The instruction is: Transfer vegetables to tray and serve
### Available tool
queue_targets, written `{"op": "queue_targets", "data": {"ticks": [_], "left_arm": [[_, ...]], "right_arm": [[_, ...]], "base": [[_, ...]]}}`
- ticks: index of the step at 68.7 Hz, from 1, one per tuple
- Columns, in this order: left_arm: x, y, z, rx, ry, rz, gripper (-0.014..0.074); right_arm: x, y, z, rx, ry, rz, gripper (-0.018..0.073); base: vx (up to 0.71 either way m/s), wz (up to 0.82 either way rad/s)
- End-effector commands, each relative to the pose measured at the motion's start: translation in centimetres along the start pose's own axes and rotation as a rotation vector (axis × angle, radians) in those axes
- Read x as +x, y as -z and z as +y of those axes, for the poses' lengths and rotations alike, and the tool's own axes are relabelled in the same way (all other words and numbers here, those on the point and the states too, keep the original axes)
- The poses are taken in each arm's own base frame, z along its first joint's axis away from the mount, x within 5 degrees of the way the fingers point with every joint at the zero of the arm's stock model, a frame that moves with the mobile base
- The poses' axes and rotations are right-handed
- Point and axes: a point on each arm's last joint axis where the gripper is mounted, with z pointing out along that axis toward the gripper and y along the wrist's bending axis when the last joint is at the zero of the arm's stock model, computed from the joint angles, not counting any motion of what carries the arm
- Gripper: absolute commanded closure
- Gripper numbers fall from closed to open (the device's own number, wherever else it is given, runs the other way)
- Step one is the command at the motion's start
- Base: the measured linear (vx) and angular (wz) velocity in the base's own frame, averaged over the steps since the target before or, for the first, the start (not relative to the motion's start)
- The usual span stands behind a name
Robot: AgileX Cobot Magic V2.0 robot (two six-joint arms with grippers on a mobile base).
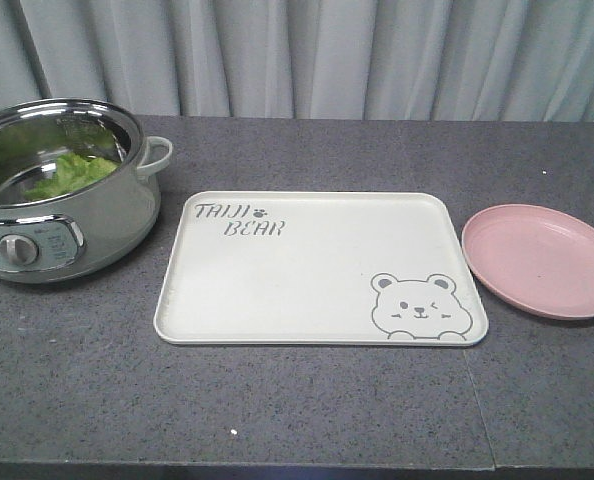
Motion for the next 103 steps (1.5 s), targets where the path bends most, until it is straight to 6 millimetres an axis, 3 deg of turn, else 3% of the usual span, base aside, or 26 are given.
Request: {"op": "queue_targets", "data": {"ticks": [1,44,52,68,92,103], "left_arm": [[0.1,0.0,0.1,-0.005,0.011,-0.064,0.0602],[0.1,0.0,0.1,-0.005,0.011,-0.065,0.0602],[0.1,0.0,0.1,-0.005,0.011,-0.064,0.0602],[0.0,0.0,0.1,-0.004,0.024,-0.076,0.0602],[-2.4,0.5,0.2,0.036,0.374,-0.329,0.0602],[-3.8,1.1,0.4,0.091,0.529,-0.489,0.0602]], "right_arm": [[-0.2,-0.1,0.1,-0.006,0.01,-0.065,0.0562],[-0.2,0.0,0.1,-0.006,0.023,-0.068,0.0562],[-0.5,0.0,0.1,-0.006,0.123,-0.099,0.0562],[-1.7,0.2,0.4,-0.029,0.127,-0.229,0.0562],[-3.7,0.9,0.8,-0.104,-0.04,-0.454,0.0562],[-3.9,1.0,0.9,-0.138,-0.154,-0.473,0.0562]], "base": [[0.0,0.0],[0.0,0.0],[0.0,0.0],[0.0,0.0],[0.0,0.0],[0.0,0.0]]}}
